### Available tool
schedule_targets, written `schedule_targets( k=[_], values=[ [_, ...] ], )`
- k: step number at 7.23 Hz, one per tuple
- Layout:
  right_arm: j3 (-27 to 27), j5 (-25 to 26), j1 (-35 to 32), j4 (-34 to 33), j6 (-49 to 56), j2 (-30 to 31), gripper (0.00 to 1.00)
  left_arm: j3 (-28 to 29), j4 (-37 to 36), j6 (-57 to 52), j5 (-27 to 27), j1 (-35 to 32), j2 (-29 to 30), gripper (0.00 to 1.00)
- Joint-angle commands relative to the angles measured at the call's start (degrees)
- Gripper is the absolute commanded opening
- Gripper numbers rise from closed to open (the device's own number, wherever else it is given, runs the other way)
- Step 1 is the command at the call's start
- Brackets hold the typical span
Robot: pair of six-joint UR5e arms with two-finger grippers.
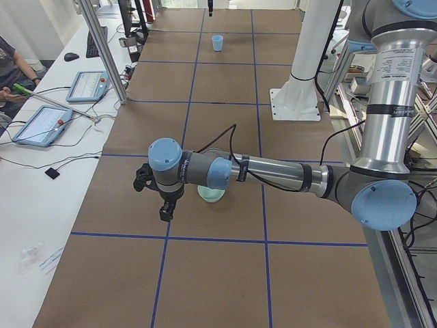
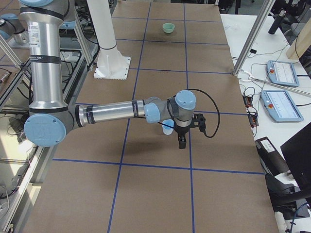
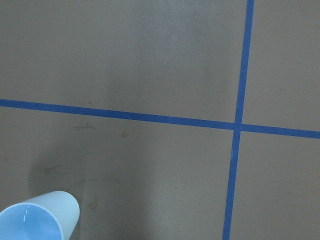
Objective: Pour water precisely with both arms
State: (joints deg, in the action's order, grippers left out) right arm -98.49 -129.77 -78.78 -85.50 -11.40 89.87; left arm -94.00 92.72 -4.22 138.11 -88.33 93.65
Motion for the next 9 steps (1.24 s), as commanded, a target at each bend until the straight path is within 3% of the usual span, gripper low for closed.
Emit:
schedule_targets(
  k=[1,9],
  values=[
    [0.1,0.5,0.2,0.0,0.1,0.0,0.99,-0.3,0.0,-0.1,0.3,0.0,-0.1,1.0],
    [-1.6,-0.3,0.1,0.1,0.1,0.9,0.99,0.0,0.1,-0.4,-0.6,1.6,0.8,1.0]
  ],
)
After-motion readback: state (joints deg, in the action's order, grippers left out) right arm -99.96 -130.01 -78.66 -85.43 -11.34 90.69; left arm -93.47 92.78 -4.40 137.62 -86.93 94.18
